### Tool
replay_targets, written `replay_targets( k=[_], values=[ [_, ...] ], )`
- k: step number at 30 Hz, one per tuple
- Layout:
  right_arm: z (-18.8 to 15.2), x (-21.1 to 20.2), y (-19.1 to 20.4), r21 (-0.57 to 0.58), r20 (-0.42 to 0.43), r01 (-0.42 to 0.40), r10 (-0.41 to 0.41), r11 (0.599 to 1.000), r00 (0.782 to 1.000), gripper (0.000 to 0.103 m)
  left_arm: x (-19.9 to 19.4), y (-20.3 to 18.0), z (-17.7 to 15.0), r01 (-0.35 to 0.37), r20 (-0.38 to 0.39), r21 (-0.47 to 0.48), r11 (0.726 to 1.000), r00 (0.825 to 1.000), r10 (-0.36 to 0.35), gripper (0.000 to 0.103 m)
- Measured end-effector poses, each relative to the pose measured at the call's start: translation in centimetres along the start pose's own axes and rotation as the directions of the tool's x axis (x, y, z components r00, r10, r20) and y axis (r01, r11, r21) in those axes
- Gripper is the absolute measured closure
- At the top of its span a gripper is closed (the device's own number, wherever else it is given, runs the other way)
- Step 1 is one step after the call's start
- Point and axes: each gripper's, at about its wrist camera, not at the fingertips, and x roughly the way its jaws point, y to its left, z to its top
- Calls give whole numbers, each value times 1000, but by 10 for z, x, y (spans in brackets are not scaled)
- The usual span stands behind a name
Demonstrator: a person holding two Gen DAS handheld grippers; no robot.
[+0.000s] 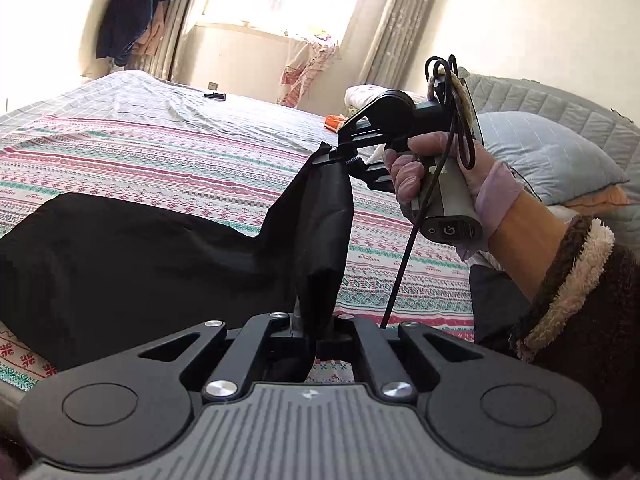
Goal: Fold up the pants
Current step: 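Lift the trousers' end with both grippers and fold it over the rest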
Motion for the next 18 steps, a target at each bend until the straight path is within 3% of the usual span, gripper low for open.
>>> replay_targets(
  k=[8,18],
  values=[
    [-18,55,75,-65,-41,14,-17,998,999,101,-13,66,13,-54,29,-186,981,998,60,75],
    [-63,129,152,-165,-119,26,-46,986,992,101,-29,151,17,-130,2,-379,916,990,141,75]
  ],
)
